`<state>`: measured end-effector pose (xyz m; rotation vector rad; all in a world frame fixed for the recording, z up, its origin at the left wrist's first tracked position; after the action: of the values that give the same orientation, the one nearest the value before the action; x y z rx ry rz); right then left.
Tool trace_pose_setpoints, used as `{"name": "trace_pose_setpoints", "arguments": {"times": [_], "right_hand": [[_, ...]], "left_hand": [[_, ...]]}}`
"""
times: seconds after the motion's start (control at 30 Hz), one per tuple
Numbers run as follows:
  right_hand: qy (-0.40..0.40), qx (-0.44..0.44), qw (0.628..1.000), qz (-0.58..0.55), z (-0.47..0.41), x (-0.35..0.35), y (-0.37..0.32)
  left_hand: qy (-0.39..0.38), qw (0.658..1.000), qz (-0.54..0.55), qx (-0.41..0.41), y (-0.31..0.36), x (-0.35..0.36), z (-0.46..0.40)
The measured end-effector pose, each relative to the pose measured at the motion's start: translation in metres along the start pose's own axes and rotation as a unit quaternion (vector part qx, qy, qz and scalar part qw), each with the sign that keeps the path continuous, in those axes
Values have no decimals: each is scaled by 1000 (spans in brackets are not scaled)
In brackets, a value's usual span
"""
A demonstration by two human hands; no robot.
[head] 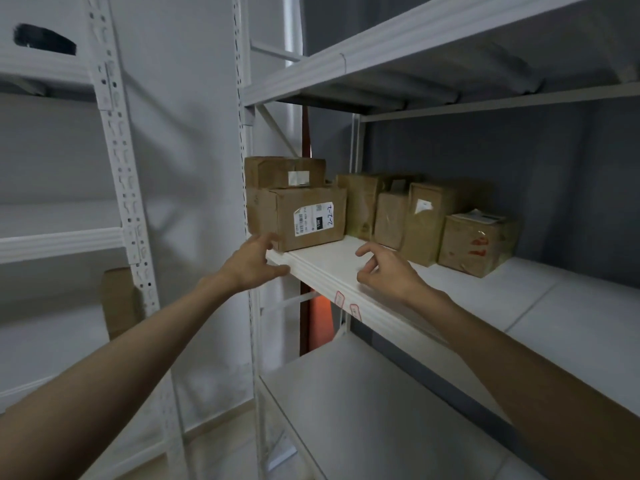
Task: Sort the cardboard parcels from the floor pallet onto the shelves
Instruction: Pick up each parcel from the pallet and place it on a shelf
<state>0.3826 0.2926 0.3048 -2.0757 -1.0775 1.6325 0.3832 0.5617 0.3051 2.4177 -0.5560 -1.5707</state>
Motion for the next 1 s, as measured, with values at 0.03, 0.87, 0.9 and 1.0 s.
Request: {"name": "trace_pose_setpoints", "arguments": {"times": [0.03, 0.87, 0.9, 1.0], "right_hand": [[-3, -3, 1000, 2, -11, 4, -2], [38, 0, 996, 82, -140, 19, 2], [37, 4, 996, 81, -138, 19, 5], [34, 14, 997, 75, -132, 16, 10]], "left_hand": [[5, 1000, 8, -10, -6, 0, -9], [55, 946, 292, -129, -92, 51, -180], [63, 947, 282, -138, -92, 53, -181], [84, 948, 267, -149, -90, 57, -179]]}}
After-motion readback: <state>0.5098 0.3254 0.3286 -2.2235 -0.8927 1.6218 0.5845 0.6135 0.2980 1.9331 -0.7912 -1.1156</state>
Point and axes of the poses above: each hand's wrist, its own z-axis away from the middle knuckle, its own x-axis out of the palm, y = z × x, the point moved 4 cm from there along -z, towards the middle knuckle, and after that the axes turned 6 degrees about -z, right-handed, at the moved point
